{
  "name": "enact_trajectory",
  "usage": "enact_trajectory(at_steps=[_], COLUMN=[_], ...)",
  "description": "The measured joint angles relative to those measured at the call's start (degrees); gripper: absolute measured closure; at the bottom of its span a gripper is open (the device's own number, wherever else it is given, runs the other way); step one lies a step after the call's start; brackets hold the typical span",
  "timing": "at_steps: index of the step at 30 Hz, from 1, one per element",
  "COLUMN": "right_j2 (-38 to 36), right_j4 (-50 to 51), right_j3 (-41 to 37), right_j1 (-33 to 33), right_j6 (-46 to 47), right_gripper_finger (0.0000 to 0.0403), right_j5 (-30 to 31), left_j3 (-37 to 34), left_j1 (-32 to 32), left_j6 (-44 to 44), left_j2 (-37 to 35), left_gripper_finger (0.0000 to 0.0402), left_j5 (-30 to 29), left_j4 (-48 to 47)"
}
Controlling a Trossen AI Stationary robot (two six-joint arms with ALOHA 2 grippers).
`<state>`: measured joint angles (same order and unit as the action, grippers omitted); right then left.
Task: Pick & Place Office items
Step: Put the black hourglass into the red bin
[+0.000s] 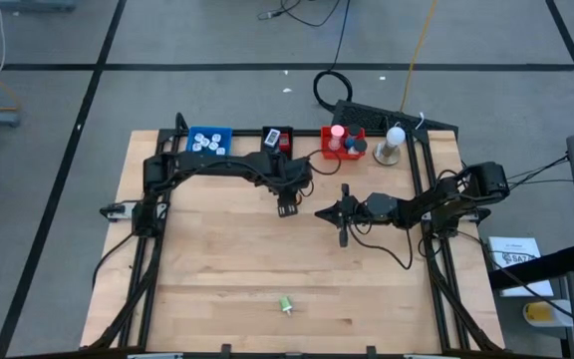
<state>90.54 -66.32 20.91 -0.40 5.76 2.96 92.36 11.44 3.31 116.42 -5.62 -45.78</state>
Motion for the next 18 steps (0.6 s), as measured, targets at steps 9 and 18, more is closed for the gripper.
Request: enact_trajectory(at_steps=[9, 18], right_j2=[0.00, 0.00], right_j4=[0.64, 4.42], right_j3=[0.00, -0.01], right_j1=[0.00, -0.23], right_j6=[0.22, 2.51], right_gripper_finger=[0.0403, 0.0393], right_j5=[0.01, 7.40], left_j3=[-0.11, -20.03], left_j1=[-1.12, -1.27], left_j6=[3.37, 3.93], left_j2=[-3.47, -20.81], left_gripper_finger=[0.0060, 0.0179], left_j5=[-4.89, -4.86], left_j4=[-2.06, 10.04])
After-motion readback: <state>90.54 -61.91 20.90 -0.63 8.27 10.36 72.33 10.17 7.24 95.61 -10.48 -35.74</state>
